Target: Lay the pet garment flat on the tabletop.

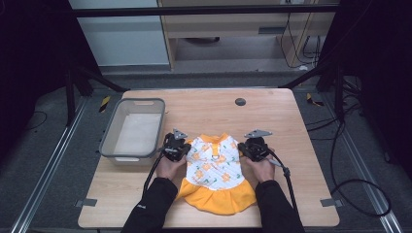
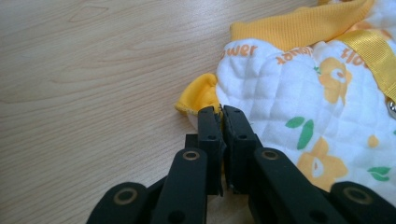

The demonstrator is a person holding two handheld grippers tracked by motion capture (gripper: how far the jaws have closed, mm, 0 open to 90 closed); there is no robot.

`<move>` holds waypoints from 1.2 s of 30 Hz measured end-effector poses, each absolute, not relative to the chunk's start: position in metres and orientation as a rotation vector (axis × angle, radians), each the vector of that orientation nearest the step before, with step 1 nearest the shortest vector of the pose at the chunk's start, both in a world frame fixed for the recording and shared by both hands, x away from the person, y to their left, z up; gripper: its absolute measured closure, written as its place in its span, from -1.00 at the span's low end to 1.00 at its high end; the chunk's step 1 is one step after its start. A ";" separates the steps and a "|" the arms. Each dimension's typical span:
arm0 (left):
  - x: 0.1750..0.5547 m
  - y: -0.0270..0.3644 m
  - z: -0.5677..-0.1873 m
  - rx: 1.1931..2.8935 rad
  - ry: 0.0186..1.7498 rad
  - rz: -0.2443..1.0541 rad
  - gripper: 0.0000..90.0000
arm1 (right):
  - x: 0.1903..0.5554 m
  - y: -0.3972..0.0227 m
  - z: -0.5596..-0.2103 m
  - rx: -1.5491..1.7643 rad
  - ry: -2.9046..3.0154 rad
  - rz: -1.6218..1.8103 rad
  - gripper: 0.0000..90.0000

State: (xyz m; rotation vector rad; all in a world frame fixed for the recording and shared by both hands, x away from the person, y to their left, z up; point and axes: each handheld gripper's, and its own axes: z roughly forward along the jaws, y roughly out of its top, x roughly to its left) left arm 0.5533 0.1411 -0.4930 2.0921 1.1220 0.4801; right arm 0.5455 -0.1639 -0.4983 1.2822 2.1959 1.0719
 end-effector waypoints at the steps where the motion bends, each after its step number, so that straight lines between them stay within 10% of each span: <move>1: 0.552 0.143 -0.488 2.062 1.113 0.482 0.93 | 0.545 -0.165 -0.496 1.270 2.191 1.083 0.90; 11: 0.558 0.132 -0.403 2.006 0.952 0.702 0.92 | 0.544 -0.171 -0.435 1.115 2.009 1.253 0.89; 14: 0.567 0.126 -0.394 1.990 0.976 0.792 0.59 | 0.554 -0.165 -0.423 1.090 1.939 1.175 0.75; 17: 0.569 0.129 -0.391 1.935 1.027 0.745 0.21 | 0.557 -0.162 -0.419 1.090 1.918 1.110 0.47; 36: 0.478 0.162 -0.418 2.043 0.895 0.613 0.16 | 0.467 -0.189 -0.421 1.096 2.087 1.229 0.07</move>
